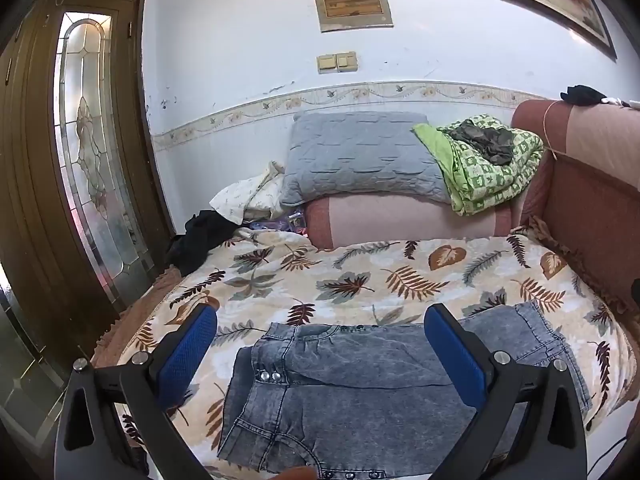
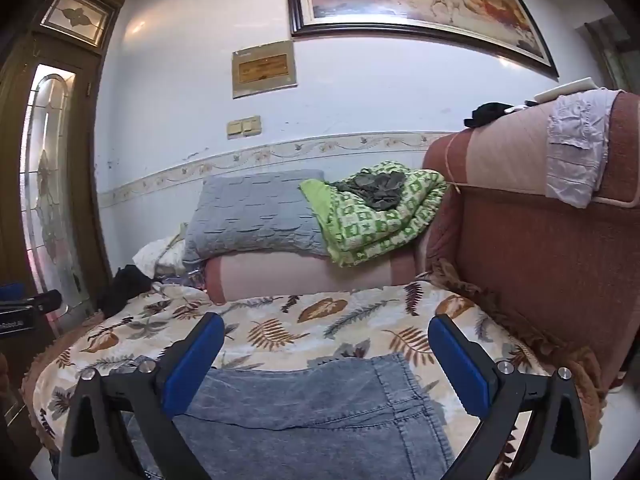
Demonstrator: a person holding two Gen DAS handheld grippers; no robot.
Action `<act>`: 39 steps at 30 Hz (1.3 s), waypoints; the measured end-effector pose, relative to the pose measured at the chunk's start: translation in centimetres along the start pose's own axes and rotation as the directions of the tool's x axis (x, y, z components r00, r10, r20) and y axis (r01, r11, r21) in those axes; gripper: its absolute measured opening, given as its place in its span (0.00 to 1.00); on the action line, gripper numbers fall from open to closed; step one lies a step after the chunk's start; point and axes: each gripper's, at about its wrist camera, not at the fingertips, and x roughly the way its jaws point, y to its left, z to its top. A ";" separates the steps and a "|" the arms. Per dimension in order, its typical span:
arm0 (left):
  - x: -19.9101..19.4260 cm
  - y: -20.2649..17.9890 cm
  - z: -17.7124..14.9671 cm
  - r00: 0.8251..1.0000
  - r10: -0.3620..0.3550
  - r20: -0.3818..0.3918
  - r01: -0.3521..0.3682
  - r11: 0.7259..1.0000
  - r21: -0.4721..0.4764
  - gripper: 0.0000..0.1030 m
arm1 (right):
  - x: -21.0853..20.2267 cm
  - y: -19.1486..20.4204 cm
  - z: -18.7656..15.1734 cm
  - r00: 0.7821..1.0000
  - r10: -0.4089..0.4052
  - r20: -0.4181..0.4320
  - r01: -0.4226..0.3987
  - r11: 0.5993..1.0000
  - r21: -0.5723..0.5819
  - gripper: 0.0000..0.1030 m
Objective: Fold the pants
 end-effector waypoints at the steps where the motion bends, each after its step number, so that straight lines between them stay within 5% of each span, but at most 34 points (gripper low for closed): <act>1: 0.0 0.2 -0.1 1.000 0.001 -0.003 -0.001 1.000 -0.008 1.00 | 0.2 0.9 0.0 1.000 0.004 -0.002 -0.004 1.000 0.002 1.00; 3: -0.3 0.4 -0.1 1.000 0.014 -0.003 -0.014 1.000 -0.002 1.00 | 0.6 2.3 0.0 1.000 0.006 -0.007 -0.006 1.000 0.025 1.00; 10: 1.1 -0.6 0.0 0.997 0.035 -0.069 -0.033 0.999 0.030 1.00 | 0.1 -3.1 -0.9 1.000 0.007 -0.026 -0.006 0.999 0.037 1.00; 12: 1.6 -0.7 -0.3 0.996 0.042 -0.080 -0.039 0.999 0.030 1.00 | 1.2 -0.7 -1.0 0.998 -0.040 -0.051 0.040 0.999 0.009 1.00; 39: 5.4 0.6 -2.2 0.986 0.049 -0.157 -0.048 0.999 0.012 1.00 | 3.3 -1.5 -2.0 0.992 -0.045 -0.120 0.049 0.998 0.027 1.00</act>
